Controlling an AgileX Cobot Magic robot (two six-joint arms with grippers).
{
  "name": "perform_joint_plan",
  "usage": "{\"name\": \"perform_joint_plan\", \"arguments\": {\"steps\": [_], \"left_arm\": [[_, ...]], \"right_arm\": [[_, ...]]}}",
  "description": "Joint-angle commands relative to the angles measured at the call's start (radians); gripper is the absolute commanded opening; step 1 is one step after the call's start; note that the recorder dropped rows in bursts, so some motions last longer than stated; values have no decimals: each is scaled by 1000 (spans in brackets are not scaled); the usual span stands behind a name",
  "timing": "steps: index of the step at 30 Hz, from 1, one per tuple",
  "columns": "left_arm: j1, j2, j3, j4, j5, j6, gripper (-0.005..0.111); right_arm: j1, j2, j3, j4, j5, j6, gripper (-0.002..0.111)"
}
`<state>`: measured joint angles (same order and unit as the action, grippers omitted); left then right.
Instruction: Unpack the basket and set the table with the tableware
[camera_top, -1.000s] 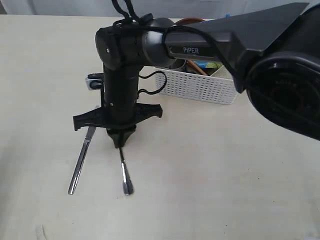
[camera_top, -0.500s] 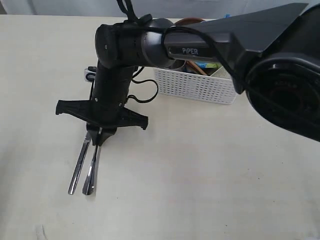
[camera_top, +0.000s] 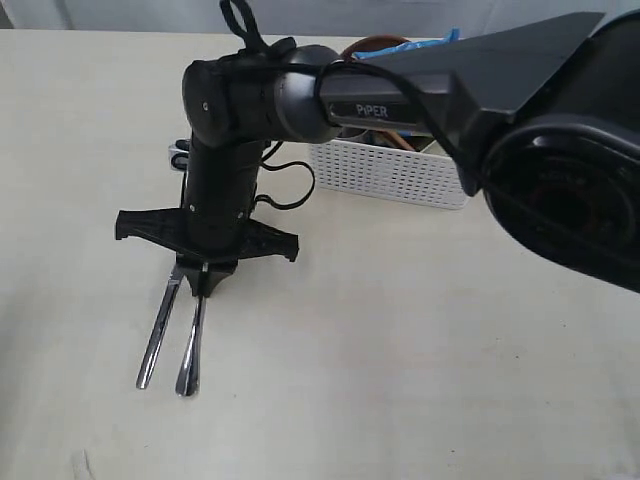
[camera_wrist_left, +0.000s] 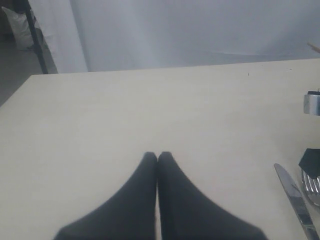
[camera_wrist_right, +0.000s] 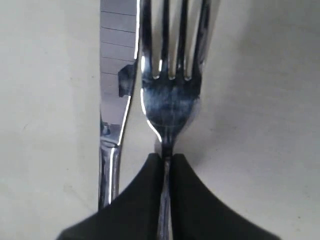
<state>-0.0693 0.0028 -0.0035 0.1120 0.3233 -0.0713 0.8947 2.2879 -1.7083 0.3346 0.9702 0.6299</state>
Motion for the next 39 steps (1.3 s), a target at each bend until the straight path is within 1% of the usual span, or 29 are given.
{"name": "perform_joint_plan", "arguments": {"steps": [1, 12, 14, 16, 20, 21, 22, 27, 30, 32, 34, 37, 39], "left_arm": [[2, -3, 3, -4, -1, 3, 0], [2, -3, 3, -4, -1, 3, 0], [2, -3, 3, -4, -1, 3, 0], [2, -3, 3, -4, -1, 3, 0], [2, -3, 3, -4, -1, 3, 0], [2, -3, 3, -4, -1, 3, 0], [2, -3, 3, -4, -1, 3, 0], [2, -3, 3, -4, -1, 3, 0], [2, -3, 3, -13, -1, 3, 0], [2, -3, 3, -11, -1, 3, 0], [2, -3, 3, -11, -1, 3, 0], [2, -3, 3, -11, -1, 3, 0], [2, -3, 3, -11, -1, 3, 0]], "right_arm": [[4, -1, 1, -26, 8, 5, 0], [4, -1, 1, -22, 4, -9, 0], [4, -1, 1, -24, -6, -9, 2], [4, -1, 1, -24, -13, -9, 12], [4, -1, 1, -24, -20, -6, 38], [4, -1, 1, -24, -20, -4, 43], [4, -1, 1, -24, -20, -2, 45], [2, -6, -6, -34, -22, -16, 45], [0, -28, -50, -135, 35, -27, 45], [-22, -51, -97, -196, 89, -27, 45], [-63, -87, -134, -207, 105, -29, 45], [-147, -144, -203, -212, 123, -124, 45], [-201, -168, -225, -229, 144, -149, 45]]}}
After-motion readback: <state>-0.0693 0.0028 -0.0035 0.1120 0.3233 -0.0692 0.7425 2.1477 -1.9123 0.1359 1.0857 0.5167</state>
